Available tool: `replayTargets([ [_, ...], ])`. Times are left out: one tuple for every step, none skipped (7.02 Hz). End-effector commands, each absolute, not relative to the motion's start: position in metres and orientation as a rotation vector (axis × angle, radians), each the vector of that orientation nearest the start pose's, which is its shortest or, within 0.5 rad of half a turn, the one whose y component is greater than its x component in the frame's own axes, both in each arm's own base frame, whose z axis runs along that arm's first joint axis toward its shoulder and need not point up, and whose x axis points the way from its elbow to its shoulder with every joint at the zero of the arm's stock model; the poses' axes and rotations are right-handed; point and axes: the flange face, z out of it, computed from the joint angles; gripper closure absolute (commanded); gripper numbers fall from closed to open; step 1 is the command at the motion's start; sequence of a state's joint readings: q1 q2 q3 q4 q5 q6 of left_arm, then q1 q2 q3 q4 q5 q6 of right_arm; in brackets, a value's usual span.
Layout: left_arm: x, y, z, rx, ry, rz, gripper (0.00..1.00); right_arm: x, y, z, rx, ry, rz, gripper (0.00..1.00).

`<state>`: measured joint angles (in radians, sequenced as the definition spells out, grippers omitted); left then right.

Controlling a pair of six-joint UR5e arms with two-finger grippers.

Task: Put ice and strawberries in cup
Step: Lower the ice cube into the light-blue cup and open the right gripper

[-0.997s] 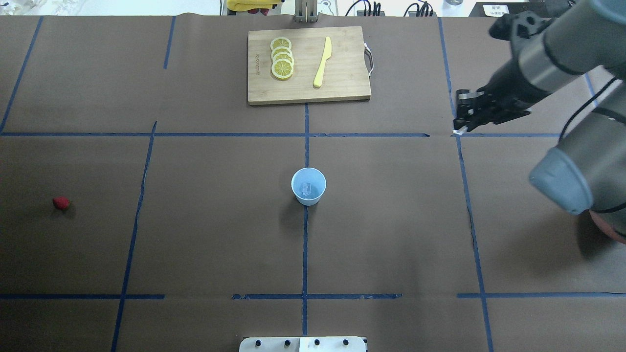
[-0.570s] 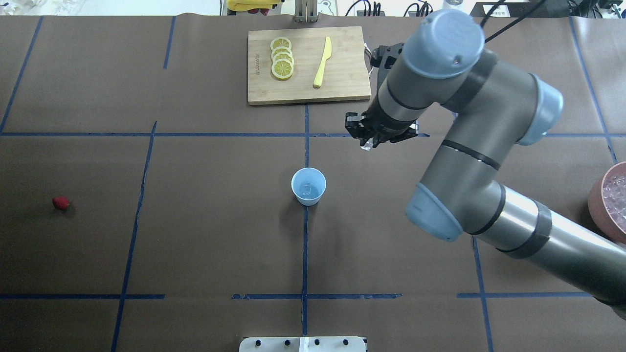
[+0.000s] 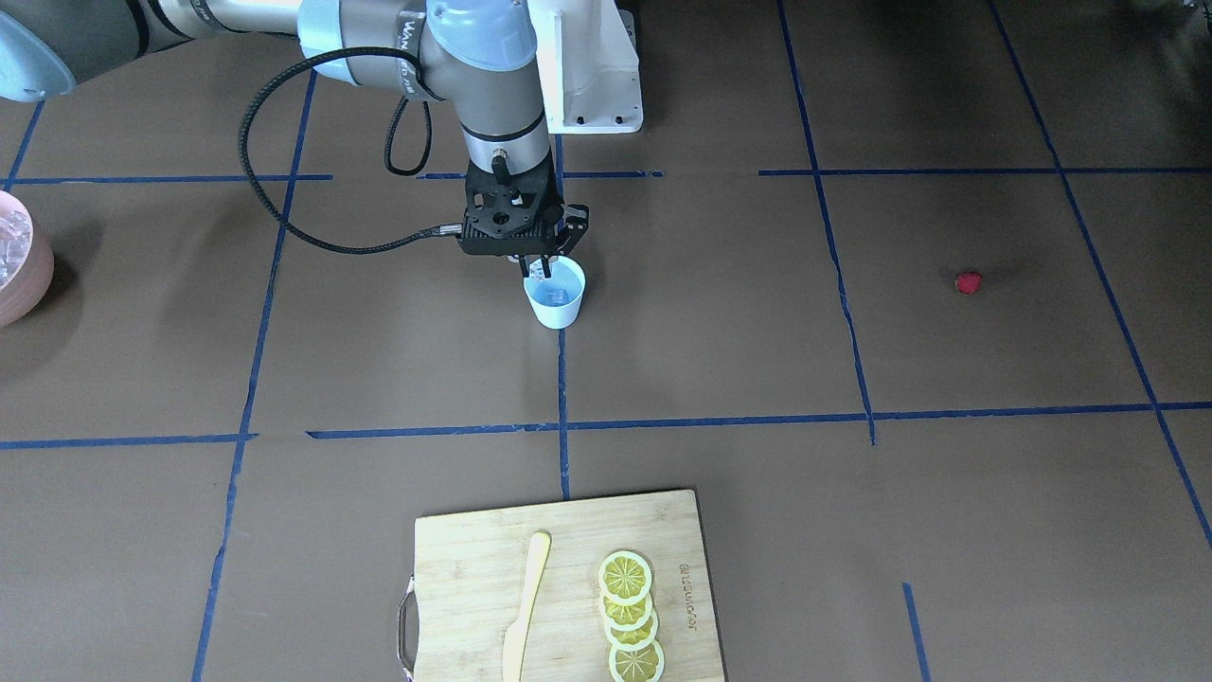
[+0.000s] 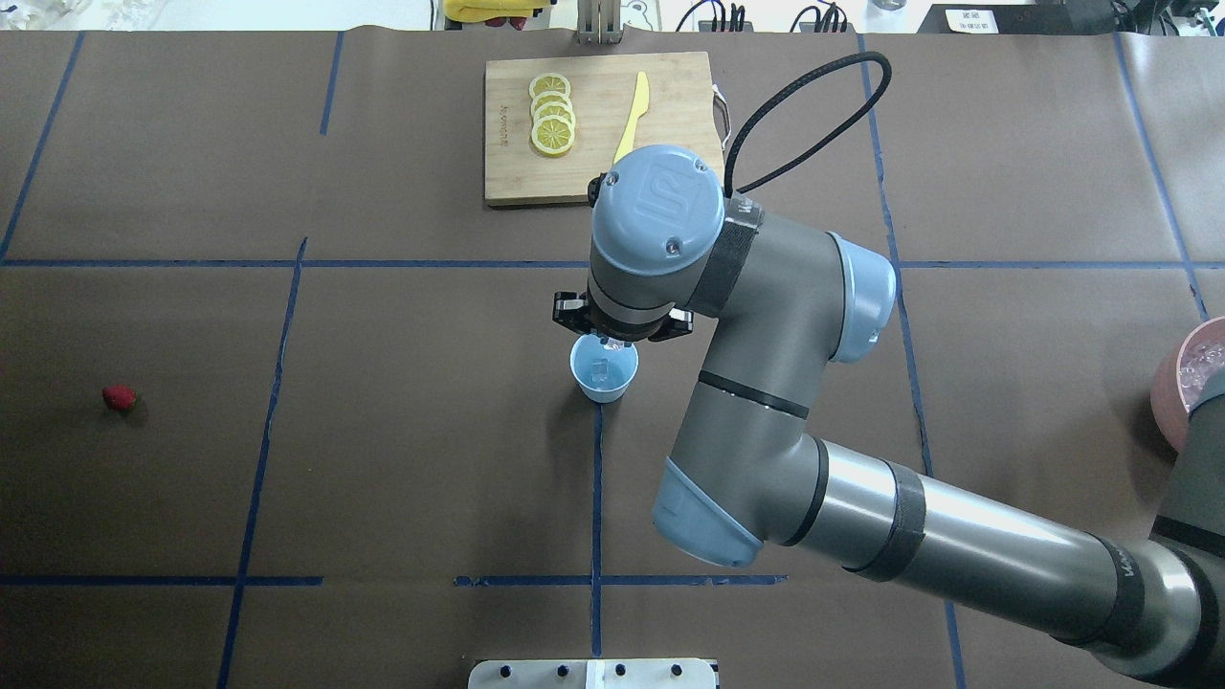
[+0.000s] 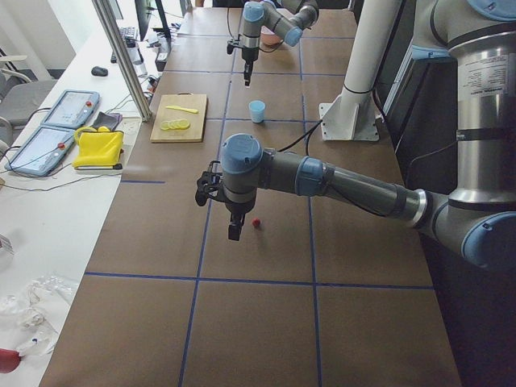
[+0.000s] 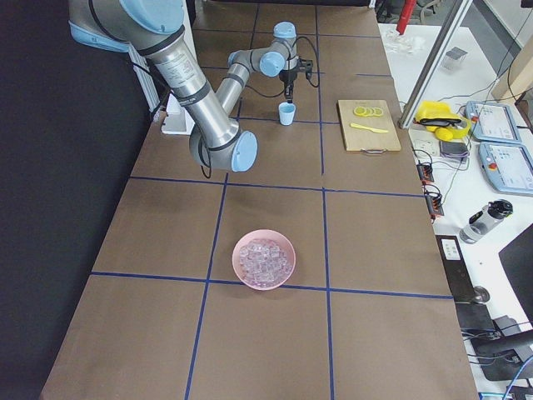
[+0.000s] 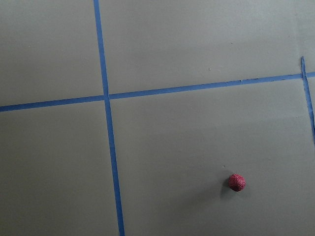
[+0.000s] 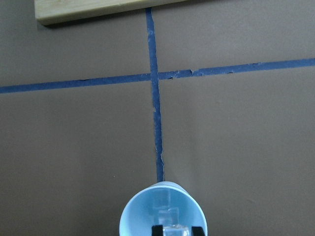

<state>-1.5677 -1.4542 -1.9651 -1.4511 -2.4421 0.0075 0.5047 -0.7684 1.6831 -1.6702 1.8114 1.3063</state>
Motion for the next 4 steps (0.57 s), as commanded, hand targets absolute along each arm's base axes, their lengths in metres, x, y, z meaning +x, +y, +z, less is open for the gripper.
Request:
replayTargets([
  [-0.0557,-0.437,0.5241,0.151,0.869,0.078,0.0,-0.5603,-0.4168,0.1443,0.096,-0.822,0.125,1.0],
  [-0.0557,-0.4376,0.5234,0.152,0.869,0.079,0.0,-0.5603,-0.4169,0.1437,0.099,-0.826,0.125,1.0],
  [-0.0551,-0.4377,0.5234,0.151,0.869,0.08,0.0,-0.5602,-0.4169,0.1416,0.1,-0.829,0.125,0.97],
  [-0.0551,-0.4383,0.5235,0.151,0.869,0.08,0.0,-0.5595,-0.4176,0.1397,0.103,-0.836,0.125,0.65],
])
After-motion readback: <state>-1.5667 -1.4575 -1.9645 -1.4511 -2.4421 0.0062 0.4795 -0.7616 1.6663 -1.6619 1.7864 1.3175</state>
